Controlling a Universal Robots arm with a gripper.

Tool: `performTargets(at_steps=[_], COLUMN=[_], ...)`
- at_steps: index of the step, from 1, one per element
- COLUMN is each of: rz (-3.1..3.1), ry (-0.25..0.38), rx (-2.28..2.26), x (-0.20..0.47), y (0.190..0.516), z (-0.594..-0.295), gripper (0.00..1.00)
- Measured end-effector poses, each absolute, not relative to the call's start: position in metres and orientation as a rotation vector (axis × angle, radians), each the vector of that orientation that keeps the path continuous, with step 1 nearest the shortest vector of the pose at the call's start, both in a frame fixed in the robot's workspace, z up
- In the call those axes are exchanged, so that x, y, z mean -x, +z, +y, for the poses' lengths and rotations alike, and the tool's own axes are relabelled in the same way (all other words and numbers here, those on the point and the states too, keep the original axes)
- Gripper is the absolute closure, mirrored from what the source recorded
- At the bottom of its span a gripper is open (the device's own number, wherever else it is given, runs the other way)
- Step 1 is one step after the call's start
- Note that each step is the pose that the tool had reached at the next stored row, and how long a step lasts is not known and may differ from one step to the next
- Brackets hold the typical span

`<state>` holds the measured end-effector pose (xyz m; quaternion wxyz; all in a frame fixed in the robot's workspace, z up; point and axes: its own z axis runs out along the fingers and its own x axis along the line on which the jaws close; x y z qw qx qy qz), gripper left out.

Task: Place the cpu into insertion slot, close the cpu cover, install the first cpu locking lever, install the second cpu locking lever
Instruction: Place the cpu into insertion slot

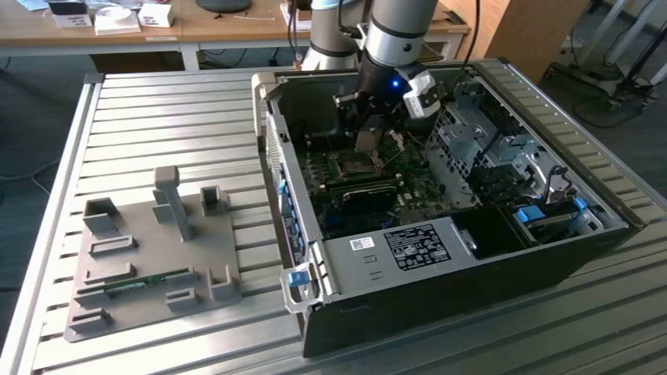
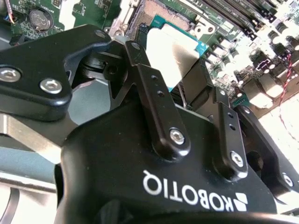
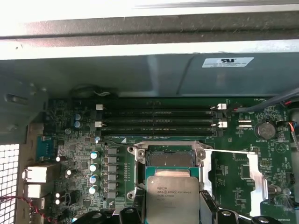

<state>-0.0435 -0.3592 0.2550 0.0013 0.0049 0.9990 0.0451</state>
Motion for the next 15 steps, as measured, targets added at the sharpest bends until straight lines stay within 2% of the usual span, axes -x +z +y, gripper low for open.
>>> performTargets(at_steps=[15], rz=[3.135], ry=[0.142], rx=[-0.015], x=[0.0478], y=[0.2477], z=[-0.3592], gripper=[0.46])
